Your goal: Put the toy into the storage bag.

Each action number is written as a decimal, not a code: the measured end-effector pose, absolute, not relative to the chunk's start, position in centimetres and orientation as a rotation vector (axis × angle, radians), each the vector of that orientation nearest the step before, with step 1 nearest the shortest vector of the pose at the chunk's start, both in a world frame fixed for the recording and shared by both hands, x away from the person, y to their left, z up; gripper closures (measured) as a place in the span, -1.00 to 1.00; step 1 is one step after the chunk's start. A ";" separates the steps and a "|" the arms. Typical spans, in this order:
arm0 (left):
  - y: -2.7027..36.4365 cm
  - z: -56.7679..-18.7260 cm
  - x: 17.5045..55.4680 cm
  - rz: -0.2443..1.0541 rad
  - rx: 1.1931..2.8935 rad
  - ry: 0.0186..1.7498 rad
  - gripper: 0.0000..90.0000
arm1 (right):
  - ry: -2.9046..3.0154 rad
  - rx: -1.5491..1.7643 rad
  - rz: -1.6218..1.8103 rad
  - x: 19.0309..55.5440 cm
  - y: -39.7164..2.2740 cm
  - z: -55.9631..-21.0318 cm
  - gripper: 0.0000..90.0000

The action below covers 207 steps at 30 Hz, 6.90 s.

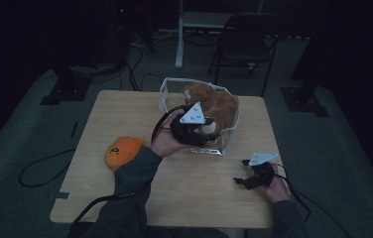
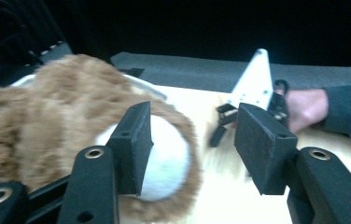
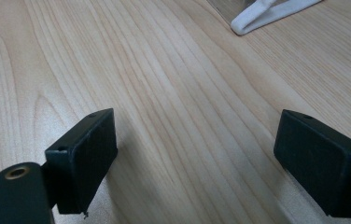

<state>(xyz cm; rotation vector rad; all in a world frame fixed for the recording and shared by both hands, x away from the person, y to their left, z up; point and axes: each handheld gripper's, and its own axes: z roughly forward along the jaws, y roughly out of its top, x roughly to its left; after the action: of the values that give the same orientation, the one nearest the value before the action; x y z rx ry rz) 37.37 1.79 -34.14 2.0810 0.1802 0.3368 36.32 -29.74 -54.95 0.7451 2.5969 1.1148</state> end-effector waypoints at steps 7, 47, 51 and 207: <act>1.1 -35.3 36.9 0.293 2.165 0.124 0.19 | 2.597 0.747 1.114 36.3 -29.7 -54.9 -0.72; 8.1 -37.0 39.9 0.376 2.034 0.487 -0.09 | 2.597 0.749 1.116 36.3 -29.7 -55.0 -0.72; 9.1 -36.8 39.6 0.382 2.015 0.501 -0.10 | 2.597 0.749 1.116 36.3 -29.7 -55.0 -0.72; 25.3 -48.6 37.0 0.185 1.997 1.093 -0.79 | 2.596 0.755 1.113 36.2 -29.7 -55.0 -0.72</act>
<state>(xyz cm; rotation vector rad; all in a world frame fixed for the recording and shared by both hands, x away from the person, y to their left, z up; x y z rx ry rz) 37.00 25.28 -48.62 1.9970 1.0929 0.1850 36.24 -29.71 -54.96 0.7553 2.5963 1.1129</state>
